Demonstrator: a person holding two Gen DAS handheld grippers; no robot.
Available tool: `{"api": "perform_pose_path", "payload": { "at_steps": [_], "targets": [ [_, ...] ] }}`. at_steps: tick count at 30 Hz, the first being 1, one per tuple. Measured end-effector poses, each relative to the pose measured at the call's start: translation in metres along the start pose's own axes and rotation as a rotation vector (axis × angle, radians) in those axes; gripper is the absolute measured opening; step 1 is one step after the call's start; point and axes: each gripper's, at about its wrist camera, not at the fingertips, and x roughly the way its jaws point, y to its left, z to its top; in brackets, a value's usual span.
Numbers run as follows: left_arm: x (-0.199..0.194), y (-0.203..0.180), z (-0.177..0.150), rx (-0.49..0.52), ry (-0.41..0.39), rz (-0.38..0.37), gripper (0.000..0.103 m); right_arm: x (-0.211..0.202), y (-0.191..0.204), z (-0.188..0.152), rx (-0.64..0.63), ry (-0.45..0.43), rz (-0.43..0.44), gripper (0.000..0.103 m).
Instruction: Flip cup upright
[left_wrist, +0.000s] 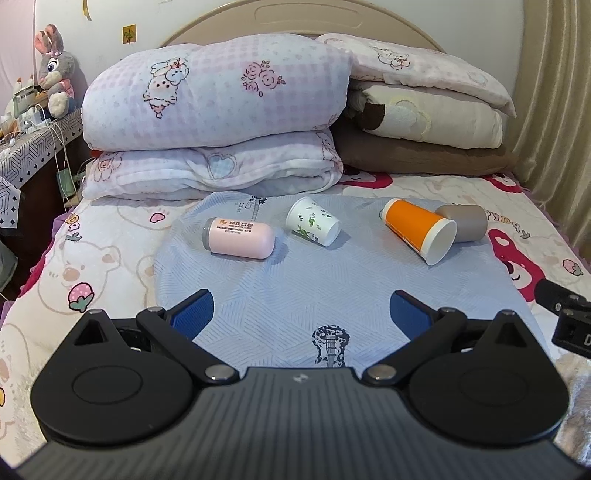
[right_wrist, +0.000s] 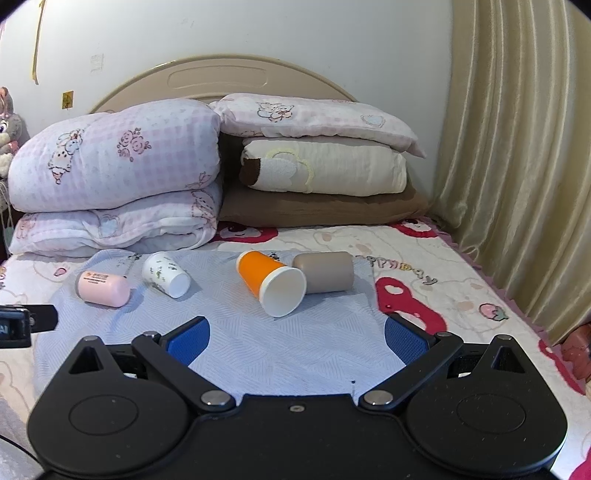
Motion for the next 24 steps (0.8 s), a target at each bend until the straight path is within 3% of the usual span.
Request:
{"api": "perform_pose_path", "payload": {
  "at_steps": [24],
  "targets": [
    [0.007,0.003,-0.003,0.003,0.039,0.005,0.103,-0.005,0.009,-0.001,-0.011,-0.020,0.013,0.102]
  ]
}}
